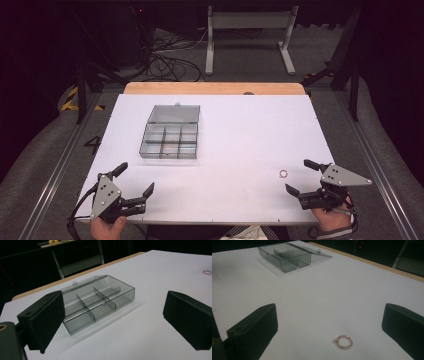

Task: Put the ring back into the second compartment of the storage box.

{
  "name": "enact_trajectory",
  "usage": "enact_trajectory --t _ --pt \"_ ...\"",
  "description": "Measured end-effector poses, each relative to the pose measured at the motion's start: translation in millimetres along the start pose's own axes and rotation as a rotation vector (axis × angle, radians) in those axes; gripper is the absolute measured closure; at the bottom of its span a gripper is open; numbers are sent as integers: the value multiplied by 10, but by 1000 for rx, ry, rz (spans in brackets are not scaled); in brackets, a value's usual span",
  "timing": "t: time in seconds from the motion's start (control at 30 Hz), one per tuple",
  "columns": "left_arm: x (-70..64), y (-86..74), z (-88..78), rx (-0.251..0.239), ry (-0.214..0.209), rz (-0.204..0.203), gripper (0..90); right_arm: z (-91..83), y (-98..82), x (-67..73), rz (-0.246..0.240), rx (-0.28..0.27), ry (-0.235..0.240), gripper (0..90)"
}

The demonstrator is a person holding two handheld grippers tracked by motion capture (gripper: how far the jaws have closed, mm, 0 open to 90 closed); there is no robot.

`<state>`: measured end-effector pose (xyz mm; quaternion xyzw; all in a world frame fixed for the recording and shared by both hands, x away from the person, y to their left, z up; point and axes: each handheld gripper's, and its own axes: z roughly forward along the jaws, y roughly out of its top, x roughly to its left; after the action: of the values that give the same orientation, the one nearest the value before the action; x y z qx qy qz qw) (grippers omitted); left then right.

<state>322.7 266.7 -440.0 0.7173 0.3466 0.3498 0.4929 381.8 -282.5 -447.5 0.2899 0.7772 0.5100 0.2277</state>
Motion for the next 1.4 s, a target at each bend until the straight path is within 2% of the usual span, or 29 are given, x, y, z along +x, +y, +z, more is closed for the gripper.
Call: enact_trajectory --t 0.17,0.5,0.73,1.13,1.4 --pt "11 -4 5 -9 -3 -17 42 4 0 -2 0 1 8 13" --pt "6 -3 5 2 1 2 41 5 24 6 -10 6 20 26" --pt "5 -2 1 -1 -3 0 42 3 47 1 -3 11 20 28" --pt "4 -2 1 0 -7 -2 42 49 139 -104 37 50 26 33" --pt "4 -3 8 2 -8 1 42 67 203 -175 48 55 27 41"
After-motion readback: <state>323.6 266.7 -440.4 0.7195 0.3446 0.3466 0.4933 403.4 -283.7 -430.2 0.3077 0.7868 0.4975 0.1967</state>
